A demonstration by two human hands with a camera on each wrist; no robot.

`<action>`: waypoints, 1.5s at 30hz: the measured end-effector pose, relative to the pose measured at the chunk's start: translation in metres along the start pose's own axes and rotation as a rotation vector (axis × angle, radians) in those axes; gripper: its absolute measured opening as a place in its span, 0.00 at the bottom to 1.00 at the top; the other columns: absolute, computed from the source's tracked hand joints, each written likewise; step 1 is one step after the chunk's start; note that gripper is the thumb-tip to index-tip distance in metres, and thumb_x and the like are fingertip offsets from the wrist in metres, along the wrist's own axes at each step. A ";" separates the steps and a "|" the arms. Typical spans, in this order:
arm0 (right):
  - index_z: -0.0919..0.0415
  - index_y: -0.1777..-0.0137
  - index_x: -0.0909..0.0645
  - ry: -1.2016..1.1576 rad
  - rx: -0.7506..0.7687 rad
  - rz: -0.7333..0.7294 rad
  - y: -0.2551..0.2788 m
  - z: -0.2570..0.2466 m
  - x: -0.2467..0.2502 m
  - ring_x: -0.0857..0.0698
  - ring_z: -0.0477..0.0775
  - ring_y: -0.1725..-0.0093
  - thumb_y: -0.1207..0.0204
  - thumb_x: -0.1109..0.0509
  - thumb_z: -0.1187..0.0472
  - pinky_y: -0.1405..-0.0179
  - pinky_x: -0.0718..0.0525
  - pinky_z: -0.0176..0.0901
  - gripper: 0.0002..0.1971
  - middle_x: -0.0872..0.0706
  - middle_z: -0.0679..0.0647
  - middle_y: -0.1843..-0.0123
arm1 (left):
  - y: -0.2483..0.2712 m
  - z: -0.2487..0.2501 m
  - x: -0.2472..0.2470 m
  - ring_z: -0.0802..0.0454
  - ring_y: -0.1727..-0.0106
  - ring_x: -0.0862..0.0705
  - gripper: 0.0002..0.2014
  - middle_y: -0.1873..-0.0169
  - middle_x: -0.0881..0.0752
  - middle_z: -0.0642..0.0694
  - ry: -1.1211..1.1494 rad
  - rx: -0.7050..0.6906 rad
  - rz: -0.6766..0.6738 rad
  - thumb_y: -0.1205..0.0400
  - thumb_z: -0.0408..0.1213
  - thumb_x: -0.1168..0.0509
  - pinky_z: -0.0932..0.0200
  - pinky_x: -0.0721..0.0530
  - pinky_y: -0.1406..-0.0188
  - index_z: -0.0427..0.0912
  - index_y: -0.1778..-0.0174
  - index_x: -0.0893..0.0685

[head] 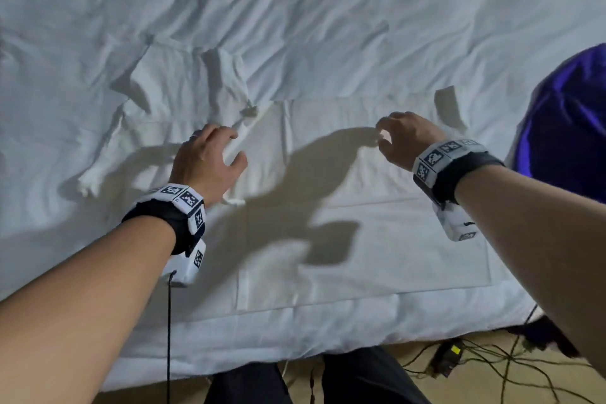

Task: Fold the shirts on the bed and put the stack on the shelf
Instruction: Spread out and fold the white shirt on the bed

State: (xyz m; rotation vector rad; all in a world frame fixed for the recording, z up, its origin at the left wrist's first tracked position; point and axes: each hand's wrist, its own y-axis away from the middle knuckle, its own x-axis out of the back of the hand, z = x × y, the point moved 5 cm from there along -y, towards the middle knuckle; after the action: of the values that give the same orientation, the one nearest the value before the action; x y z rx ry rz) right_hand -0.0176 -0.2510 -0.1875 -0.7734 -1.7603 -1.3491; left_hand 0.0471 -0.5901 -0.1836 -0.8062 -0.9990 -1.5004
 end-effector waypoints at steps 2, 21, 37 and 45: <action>0.57 0.28 0.22 -0.014 -0.011 0.005 -0.013 0.017 0.006 0.20 0.63 0.35 0.19 0.38 0.60 0.39 0.18 0.59 0.19 0.19 0.58 0.34 | -0.022 0.014 -0.004 0.35 0.40 0.18 0.22 0.37 0.16 0.41 -0.007 -0.020 -0.013 0.24 0.46 0.37 0.42 0.20 0.41 0.42 0.35 0.18; 0.60 0.42 0.20 0.027 -0.167 0.101 -0.053 0.095 0.011 0.16 0.67 0.49 0.26 0.36 0.63 0.56 0.24 0.49 0.13 0.19 0.57 0.46 | -0.066 0.005 0.002 0.36 0.42 0.30 0.13 0.46 0.24 0.39 -0.392 0.063 0.045 0.26 0.42 0.39 0.38 0.36 0.41 0.44 0.48 0.17; 0.70 0.48 0.15 -0.017 -0.274 0.420 0.106 0.106 -0.014 0.20 0.70 0.54 0.28 0.37 0.76 0.67 0.28 0.51 0.12 0.21 0.67 0.51 | 0.047 0.026 0.032 0.36 0.45 0.29 0.04 0.52 0.20 0.39 -0.523 -0.035 0.177 0.20 0.35 0.32 0.41 0.37 0.46 0.39 0.55 0.14; 0.72 0.56 0.15 -0.020 -0.354 0.280 0.155 0.099 -0.076 0.18 0.70 0.52 0.27 0.35 0.72 0.59 0.18 0.54 0.07 0.21 0.67 0.51 | 0.110 0.010 -0.007 0.37 0.55 0.21 0.10 0.65 0.19 0.42 -0.641 -0.201 -0.006 0.22 0.39 0.39 0.43 0.38 0.51 0.41 0.63 0.13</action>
State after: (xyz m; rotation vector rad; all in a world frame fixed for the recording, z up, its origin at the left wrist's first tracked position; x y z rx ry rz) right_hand 0.1290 -0.1172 -0.1896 -1.1824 -1.3791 -1.4771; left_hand 0.1566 -0.5825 -0.1681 -1.4862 -1.3212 -1.3844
